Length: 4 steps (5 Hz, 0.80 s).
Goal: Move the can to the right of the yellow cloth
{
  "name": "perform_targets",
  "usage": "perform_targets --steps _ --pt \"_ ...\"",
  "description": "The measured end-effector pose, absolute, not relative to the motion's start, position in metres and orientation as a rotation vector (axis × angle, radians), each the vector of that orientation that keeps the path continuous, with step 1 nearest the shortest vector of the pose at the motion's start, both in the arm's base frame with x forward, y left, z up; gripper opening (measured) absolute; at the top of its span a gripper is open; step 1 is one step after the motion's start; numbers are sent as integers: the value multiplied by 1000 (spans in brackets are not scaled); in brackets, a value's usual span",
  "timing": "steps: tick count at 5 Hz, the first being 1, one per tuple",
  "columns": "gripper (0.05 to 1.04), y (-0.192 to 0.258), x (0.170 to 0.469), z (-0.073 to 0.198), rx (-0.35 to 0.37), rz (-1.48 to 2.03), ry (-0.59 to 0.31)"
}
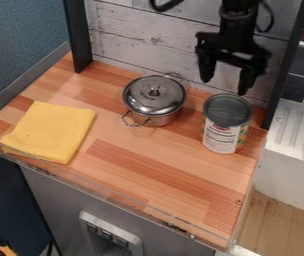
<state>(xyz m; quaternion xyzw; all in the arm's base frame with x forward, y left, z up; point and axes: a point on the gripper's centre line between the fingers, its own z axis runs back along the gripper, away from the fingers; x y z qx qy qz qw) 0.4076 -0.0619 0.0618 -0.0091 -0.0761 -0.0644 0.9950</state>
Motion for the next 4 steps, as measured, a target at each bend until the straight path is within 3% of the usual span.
perform_targets --steps 1,4 --pt "999 -63 409 57 4 -113 -184" --pt "999 -58 405 60 44 -122 -146"
